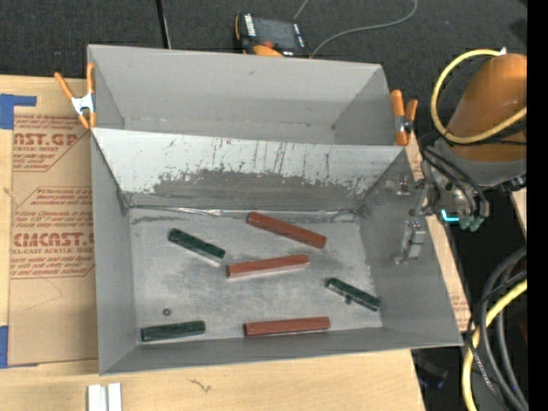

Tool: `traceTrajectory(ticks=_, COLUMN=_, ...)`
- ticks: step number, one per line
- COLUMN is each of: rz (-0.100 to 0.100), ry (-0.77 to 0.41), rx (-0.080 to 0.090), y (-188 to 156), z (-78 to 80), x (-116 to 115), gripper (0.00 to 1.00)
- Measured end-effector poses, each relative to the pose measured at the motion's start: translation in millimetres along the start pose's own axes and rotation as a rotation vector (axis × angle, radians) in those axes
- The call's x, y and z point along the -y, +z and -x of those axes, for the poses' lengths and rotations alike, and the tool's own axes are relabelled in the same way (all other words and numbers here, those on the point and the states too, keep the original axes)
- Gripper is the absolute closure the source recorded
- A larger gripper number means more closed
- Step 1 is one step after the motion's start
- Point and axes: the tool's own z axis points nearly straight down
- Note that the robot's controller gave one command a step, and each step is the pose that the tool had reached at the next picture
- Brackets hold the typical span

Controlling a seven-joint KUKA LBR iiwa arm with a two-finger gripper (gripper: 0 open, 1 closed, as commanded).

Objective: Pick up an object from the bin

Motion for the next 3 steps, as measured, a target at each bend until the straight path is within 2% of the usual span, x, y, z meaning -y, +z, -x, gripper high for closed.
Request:
traceTrajectory(ticks=1, rz=0.001, ry=-0.034, rx=-0.001, y=143.1, z=8.3, x=-37.7, gripper=0.00)
traceTrajectory(ticks=2, rz=0.003, ry=0.055, rx=0.005, y=133.7, z=-4.0, x=-105.5, gripper=0.00)
traceTrajectory(ticks=3, rz=0.000, ry=0.059, rx=0.011, y=131.2, z=-1.8, x=-101.4, gripper=1.00)
